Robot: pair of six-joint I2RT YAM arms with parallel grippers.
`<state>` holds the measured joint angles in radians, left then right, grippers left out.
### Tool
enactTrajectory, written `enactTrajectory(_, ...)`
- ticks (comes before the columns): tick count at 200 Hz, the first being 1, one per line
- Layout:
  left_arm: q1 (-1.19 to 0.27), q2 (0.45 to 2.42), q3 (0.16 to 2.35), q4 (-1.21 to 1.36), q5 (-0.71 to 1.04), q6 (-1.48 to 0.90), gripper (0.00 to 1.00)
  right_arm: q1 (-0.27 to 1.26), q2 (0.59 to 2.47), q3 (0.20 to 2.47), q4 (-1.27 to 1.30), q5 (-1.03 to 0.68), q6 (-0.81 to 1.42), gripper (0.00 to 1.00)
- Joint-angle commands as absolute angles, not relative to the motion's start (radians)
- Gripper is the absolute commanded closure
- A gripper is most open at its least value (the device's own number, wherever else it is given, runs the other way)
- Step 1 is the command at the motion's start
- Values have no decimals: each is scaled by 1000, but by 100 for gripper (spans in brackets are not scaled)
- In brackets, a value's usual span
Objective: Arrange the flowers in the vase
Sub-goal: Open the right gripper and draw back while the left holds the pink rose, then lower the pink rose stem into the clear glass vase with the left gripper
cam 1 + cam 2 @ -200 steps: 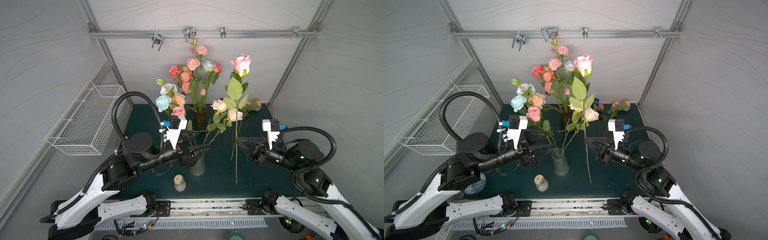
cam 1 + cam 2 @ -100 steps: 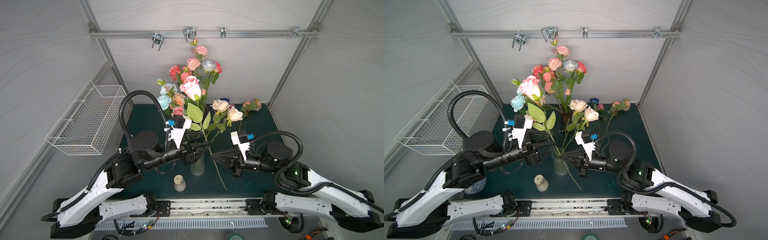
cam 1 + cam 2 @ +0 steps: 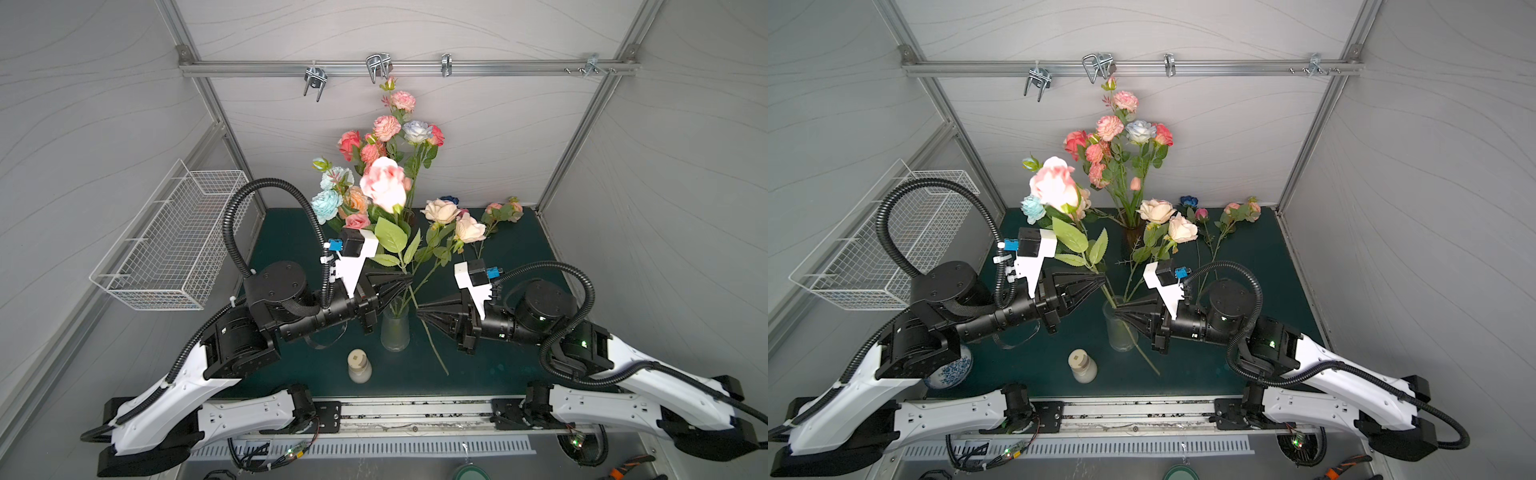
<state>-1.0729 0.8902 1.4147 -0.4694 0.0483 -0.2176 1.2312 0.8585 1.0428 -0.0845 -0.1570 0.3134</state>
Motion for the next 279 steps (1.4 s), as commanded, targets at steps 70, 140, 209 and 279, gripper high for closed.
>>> enactTrajectory(70, -1074, 934, 1539, -483, -213, -10, 100, 1236, 681, 1005, -174, 146, 241, 29)
enactTrajectory(140, -1074, 1069, 1693, -566, -342, 114, 100, 1238, 626, 1014, -219, 170, 227, 28)
enactTrajectory(209, -1074, 1057, 1686, -645, -381, 73, 100, 1237, 617, 1017, -230, 184, 215, 28)
enactTrajectory(279, -1072, 1063, 1588, -622, -390, 37, 100, 1237, 615, 1012, -236, 200, 219, 28)
